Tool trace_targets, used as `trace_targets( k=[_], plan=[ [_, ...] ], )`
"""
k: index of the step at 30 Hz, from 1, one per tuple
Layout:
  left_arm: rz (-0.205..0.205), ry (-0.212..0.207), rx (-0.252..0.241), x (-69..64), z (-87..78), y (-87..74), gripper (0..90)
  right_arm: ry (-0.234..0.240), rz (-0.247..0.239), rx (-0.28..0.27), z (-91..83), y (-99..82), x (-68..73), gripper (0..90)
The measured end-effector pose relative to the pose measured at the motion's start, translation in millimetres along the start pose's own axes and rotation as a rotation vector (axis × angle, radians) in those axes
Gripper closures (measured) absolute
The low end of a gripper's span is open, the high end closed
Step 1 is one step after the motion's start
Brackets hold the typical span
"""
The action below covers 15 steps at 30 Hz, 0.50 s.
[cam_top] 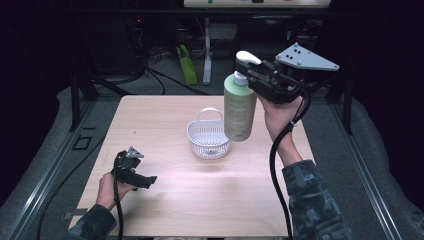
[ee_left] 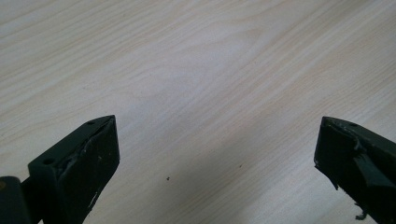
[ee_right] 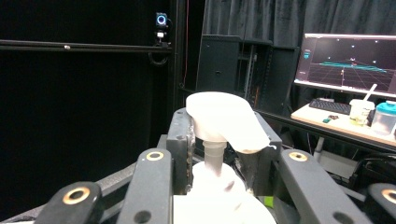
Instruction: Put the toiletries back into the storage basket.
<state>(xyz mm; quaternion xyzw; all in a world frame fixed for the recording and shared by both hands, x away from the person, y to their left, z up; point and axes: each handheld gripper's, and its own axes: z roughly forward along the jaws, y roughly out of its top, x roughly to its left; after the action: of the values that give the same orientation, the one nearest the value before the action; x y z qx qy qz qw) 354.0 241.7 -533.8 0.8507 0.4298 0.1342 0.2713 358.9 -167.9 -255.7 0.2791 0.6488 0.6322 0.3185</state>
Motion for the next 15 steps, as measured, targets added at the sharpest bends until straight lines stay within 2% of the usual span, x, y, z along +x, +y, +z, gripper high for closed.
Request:
trace_targets(
  k=[15],
  plan=[
    [-0.002, -0.002, 0.008, 0.3, 0.8, -0.3, 0.1, 0.008, 0.001, 0.016, 25.8, -0.4, 7.6, 67.4]
  ],
)
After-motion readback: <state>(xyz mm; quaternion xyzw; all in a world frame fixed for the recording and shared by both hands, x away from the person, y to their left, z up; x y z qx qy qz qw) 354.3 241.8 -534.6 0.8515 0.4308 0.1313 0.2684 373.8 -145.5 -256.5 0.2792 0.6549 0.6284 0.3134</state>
